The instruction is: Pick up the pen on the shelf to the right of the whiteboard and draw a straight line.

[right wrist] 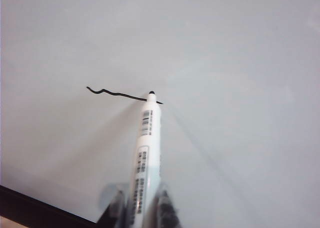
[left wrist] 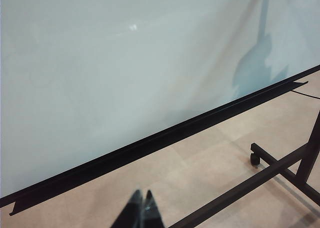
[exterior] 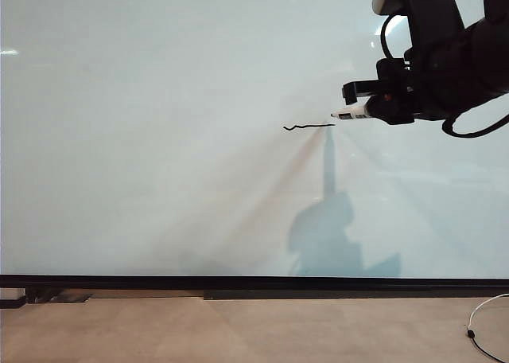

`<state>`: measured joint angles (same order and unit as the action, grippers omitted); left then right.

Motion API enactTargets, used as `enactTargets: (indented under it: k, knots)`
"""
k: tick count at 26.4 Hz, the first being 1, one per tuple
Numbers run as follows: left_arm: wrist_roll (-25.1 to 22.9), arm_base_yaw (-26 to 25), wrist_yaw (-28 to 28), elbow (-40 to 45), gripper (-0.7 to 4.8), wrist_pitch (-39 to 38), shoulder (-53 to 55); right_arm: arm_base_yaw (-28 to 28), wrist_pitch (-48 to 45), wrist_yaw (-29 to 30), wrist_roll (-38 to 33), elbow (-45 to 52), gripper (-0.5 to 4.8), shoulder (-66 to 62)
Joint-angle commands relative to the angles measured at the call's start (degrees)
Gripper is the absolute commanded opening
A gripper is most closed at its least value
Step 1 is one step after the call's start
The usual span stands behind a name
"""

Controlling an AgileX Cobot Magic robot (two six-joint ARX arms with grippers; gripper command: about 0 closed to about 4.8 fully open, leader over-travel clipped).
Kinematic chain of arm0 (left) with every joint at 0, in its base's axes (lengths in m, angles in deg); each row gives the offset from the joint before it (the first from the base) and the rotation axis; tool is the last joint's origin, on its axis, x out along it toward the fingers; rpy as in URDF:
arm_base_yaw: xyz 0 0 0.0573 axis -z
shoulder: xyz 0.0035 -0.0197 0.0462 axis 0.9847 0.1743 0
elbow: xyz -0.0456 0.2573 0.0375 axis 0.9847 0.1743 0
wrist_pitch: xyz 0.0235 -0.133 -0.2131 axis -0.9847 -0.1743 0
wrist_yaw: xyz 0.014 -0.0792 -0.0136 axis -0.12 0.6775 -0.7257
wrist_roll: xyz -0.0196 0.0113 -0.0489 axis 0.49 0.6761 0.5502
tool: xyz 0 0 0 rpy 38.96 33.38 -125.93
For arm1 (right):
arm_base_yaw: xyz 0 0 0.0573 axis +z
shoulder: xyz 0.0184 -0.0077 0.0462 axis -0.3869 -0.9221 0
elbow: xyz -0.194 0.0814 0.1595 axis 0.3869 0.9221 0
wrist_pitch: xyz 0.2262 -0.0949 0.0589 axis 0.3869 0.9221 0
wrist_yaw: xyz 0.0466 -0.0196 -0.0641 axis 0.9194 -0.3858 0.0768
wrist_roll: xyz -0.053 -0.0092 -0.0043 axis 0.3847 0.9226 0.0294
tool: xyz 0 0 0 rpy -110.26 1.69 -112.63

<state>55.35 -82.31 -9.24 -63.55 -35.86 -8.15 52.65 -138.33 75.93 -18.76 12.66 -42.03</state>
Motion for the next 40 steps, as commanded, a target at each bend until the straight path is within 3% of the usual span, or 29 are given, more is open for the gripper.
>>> enactTargets:
  k: [1, 20, 29, 40]
  knots:
    - [0.17, 0.04, 0.66, -0.09, -0.05, -0.37, 0.0, -0.31, -0.68, 0.11, 0.13, -0.22, -0.05, 0.2]
    - [0.15, 0.04, 0.68, -0.09, -0.05, -0.35, 0.0, -1.16, -1.03, 0.35, 0.13, -1.03, -0.05, -1.22]
    - [0.17, 0.04, 0.68, -0.09, -0.05, -0.37, 0.0, -1.16, 0.9, -1.95, 0.13, -1.01, -0.05, -1.22]
    - [0.17, 0.04, 0.7, -0.09, -0.05, -0.37, 0.0, -1.16, 2.25, -9.18, 1.92, -0.94, -0.05, -1.03]
